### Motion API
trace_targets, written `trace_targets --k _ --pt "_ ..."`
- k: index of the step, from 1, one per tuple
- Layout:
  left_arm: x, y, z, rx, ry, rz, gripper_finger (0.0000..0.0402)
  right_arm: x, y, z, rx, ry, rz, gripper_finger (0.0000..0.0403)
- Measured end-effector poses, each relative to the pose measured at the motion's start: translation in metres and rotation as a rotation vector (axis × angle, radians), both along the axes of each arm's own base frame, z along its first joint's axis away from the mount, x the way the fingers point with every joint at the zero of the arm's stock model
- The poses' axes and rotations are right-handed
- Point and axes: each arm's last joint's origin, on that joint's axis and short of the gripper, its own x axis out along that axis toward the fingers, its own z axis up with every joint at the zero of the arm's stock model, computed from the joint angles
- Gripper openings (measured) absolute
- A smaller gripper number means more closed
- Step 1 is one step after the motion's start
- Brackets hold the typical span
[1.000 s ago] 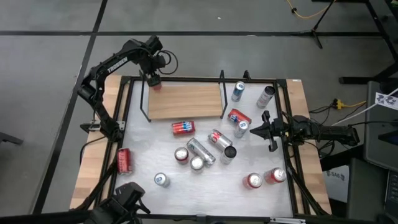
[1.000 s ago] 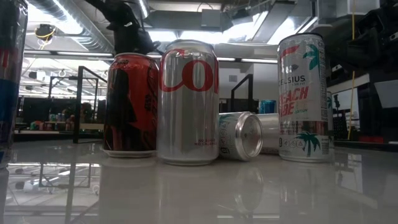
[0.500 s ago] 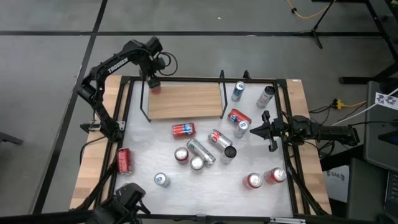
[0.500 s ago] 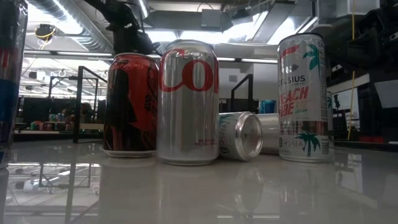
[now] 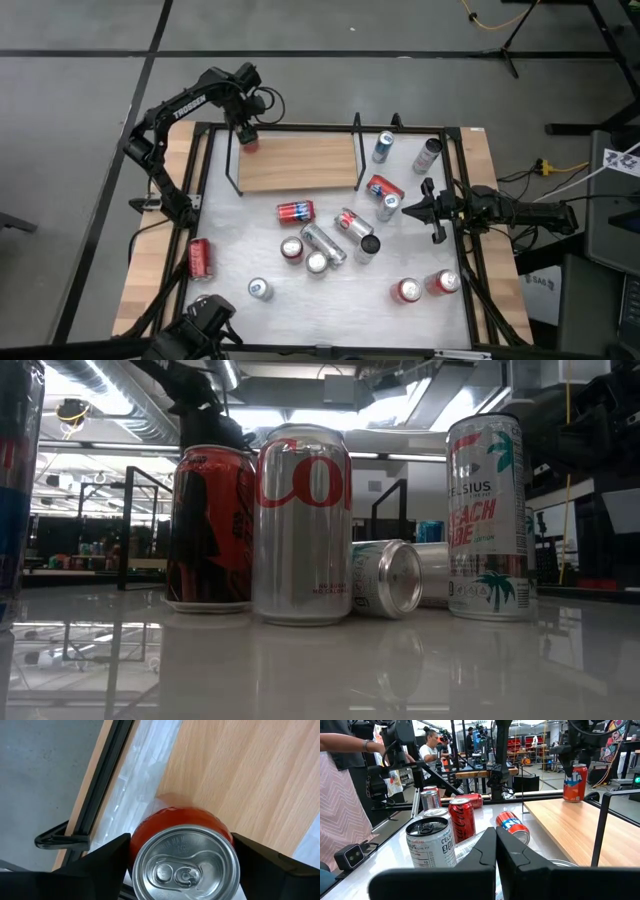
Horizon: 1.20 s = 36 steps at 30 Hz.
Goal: Place canned beverage on shelf
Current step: Put the red soda can on the shelf
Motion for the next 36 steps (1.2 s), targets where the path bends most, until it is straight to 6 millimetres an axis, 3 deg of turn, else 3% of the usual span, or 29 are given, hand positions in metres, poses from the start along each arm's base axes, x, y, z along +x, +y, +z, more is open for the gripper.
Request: trace_targets --k 15,26,36 --pt "-0.0009 0.0022 -0.0029 0.035 0.058 0.009 0.0331 0.0000 0.0000 0.0000 0.000 0.000 0.000 0.0000" --pt "-0.0018 0.0033 -0.0024 0.069 0.092 0.066 0.0370 0.0000 0.0000 0.0000 0.000 0.000 0.000 0.0000" --pt "0.0001 0.0026 -0.0022 0.074 0.090 0.063 0.0373 0.0000 0.0000 0.0000 0.000 0.000 0.000 0.0000"
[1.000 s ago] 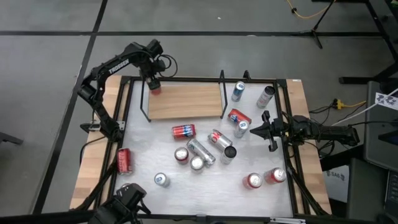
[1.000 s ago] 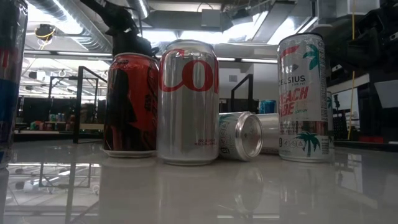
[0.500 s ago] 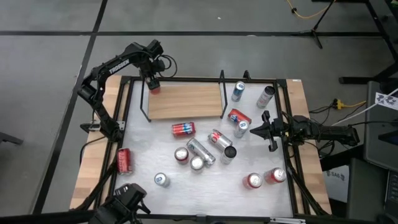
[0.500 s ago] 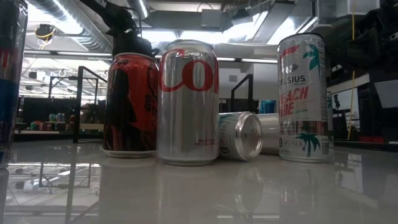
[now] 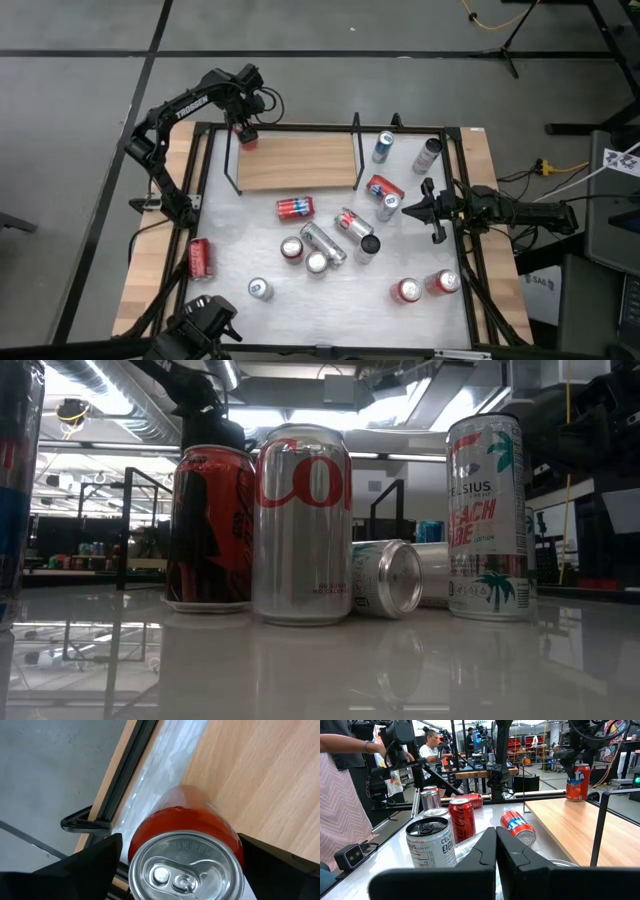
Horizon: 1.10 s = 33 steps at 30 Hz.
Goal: Place canned beverage on shelf
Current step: Put the red soda can on the shelf, then put the red soda can on the shelf aligned with the other red soda can
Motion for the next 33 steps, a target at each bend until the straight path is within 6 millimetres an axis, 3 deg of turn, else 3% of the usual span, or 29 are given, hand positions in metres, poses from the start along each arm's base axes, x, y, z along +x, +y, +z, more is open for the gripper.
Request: trace_targets --k 17,33 --pt "0.003 0.001 0.001 -0.015 -0.078 -0.012 0.0373 0.000 0.000 0.000 0.000 0.000 0.000 0.0000" --pt "0.016 0.007 0.004 0.091 -0.159 -0.036 0.0373 0.000 0.000 0.000 0.000 0.000 0.000 0.0000"
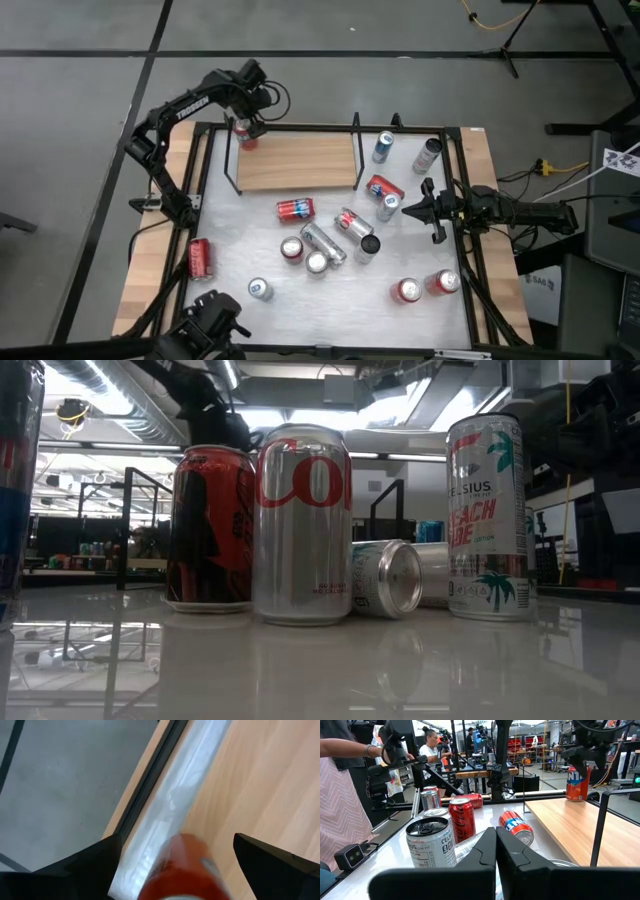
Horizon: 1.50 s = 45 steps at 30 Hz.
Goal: Place canned beverage on shelf
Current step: Put the red soda can on the shelf aligned with the other red soda can
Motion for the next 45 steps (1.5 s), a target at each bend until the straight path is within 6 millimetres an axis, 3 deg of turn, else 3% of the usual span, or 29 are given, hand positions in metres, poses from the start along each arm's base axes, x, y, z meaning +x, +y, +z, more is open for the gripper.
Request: trace_targets --k 9,16,22,28,32,40,45 --pt "0.022 -0.013 0.003 0.028 -0.021 -0.078 0.0373 0.000 0.000 0.000 0.000 0.000 0.000 0.0000" --pt "0.048 -0.029 0.026 0.087 -0.075 -0.163 0.0373 0.000 0.000 0.000 0.000 0.000 0.000 0.0000" --pt "0.074 -0.054 0.047 0.134 -0.131 -0.261 0.0373 0.000 0.000 0.001 0.000 -0.010 0.000 0.0000" --pt "0.097 -0.085 0.053 0.116 -0.183 -0.283 0.0373 0.000 -0.002 0.005 0.084 -0.043 -0.051 0.0006" --pt "0.110 -0.107 0.053 0.096 -0.199 -0.315 0.0373 -0.001 -0.002 0.008 0.129 -0.077 -0.052 0.0033" --pt "0.131 -0.153 0.053 0.057 -0.226 -0.393 0.0373 -0.001 -0.002 0.009 0.155 -0.083 -0.049 0.0126" --pt "0.139 -0.181 0.052 0.018 -0.239 -0.400 0.0373 -0.001 -0.002 0.009 0.155 -0.083 -0.047 0.0158"
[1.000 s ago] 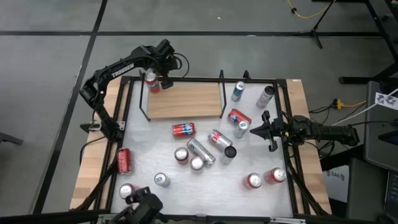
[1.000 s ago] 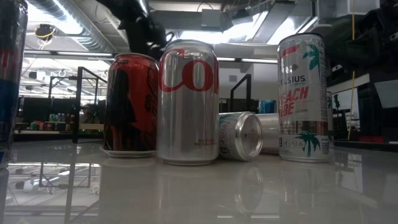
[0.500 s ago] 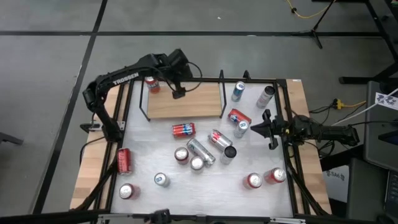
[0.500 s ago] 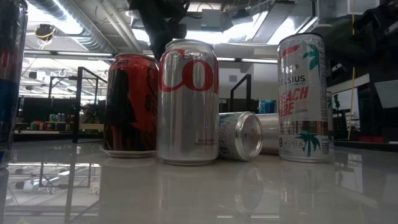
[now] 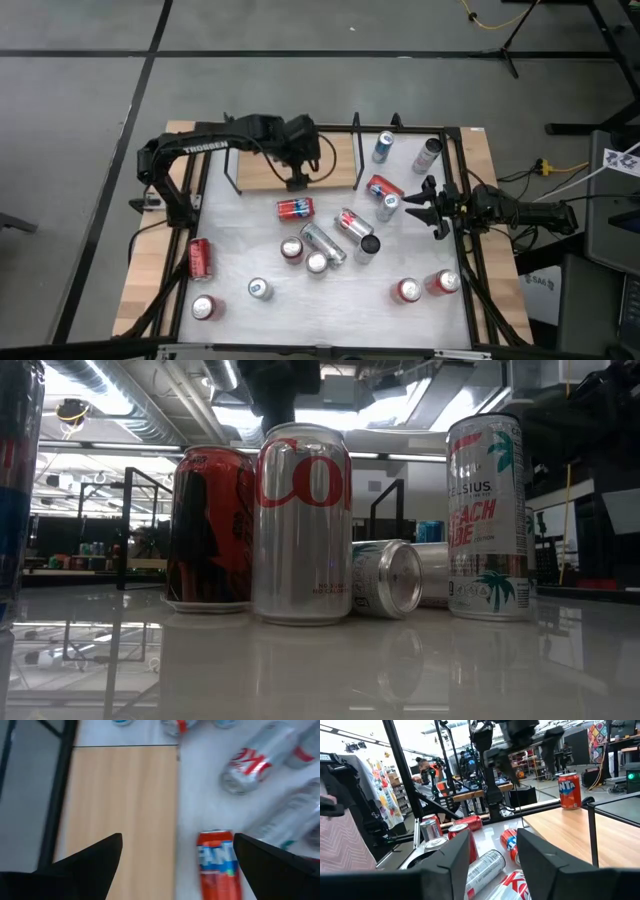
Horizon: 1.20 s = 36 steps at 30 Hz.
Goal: Place canned beverage on shelf
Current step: Put the red soda can on the shelf aligned with the other red soda can
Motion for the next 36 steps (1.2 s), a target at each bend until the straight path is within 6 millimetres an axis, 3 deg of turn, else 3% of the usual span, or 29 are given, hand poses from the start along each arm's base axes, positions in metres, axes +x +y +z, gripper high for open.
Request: trace_targets --k 4,17,26,36 --pt "0.002 -0.017 -0.013 -0.045 0.032 0.018 0.0373 0.000 0.000 0.000 0.000 0.005 0.001 0.0163" --pt "-0.007 -0.050 -0.084 -0.118 0.202 0.046 0.0373 0.000 0.000 -0.001 -0.004 0.007 0.001 0.0162" --pt "-0.016 -0.056 -0.123 -0.119 0.232 0.040 0.0373 0.000 0.000 -0.001 -0.004 0.008 0.002 0.0161" --pt "-0.026 -0.058 -0.151 -0.117 0.243 0.037 0.0373 0.000 0.000 -0.001 -0.005 0.008 0.001 0.0161"
